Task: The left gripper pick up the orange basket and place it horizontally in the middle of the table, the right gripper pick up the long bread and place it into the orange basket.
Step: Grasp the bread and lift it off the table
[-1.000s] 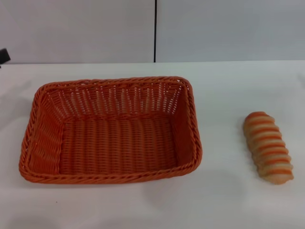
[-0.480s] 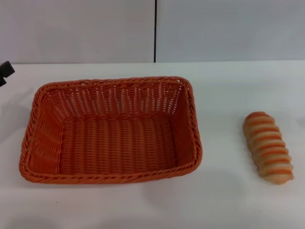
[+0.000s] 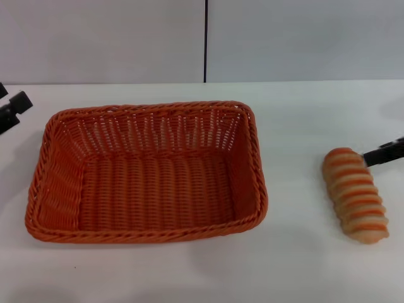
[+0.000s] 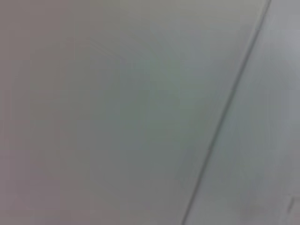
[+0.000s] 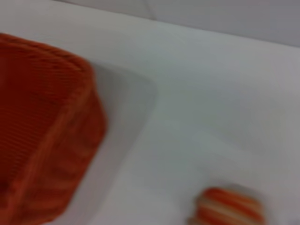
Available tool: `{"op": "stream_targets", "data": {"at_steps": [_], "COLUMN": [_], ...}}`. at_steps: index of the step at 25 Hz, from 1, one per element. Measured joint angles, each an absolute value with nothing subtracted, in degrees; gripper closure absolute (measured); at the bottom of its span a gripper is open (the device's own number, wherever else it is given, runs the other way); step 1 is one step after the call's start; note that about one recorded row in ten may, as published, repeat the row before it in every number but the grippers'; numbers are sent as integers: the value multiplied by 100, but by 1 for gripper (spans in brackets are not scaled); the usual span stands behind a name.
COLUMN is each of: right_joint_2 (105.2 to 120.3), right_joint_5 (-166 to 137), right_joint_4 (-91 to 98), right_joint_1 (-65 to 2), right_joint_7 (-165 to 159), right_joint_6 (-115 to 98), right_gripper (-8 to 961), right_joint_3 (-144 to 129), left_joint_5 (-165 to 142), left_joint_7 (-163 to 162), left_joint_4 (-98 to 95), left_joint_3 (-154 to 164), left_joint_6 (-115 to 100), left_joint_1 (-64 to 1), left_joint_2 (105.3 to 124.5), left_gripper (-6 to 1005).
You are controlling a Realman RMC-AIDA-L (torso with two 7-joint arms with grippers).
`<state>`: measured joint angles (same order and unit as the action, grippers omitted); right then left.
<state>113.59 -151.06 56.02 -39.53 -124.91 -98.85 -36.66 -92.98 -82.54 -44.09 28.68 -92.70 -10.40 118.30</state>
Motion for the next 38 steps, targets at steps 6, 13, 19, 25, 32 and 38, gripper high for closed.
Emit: {"op": "stream_targets", "data": {"at_steps": [6,13,19,25,32,38], "right_joint_2": [11369,11362,11344,11369,11443,11504], "right_joint_5": [-14995,-15028,-15036,-15009,-14895,-14559], "right_joint_4": [4870,4737,4647,4574,4847,5846], "right_joint_1": [-4041,-3983,-3966,-3963,-3895,-3784], "right_joint_7": [-12259,-12296,-12377,-12328,-12274,-12631], "right_joint_6": [-9451,-9141,-8860,-8719,-8703,-9294], "right_gripper": [356,355,369,456,559,607], "right_joint_3": [-3861,-4066,-4102,-4105,-4028,-4029], "left_joint_5": [-9259,-9151,-9148,-9148,-9149,-9149], "left_joint_7": [-7825,-7831,-7860,-7865,-7873,-7875], "left_joint_4": [-4355,-4159,-4144,-4111,-4097,-4095], "left_joint_3": [2865,2867,2874,2886,2894,2873], "left_joint_6": [-9673,-9703,-9711,-9712,-9712,-9716], "left_joint_1": [-982,-1018,-1040,-1064,-1073,-1070], "left_joint_2": [11856,11829,11835,11830,11834,11828], "left_gripper": [229,229,229,229,229,229]}}
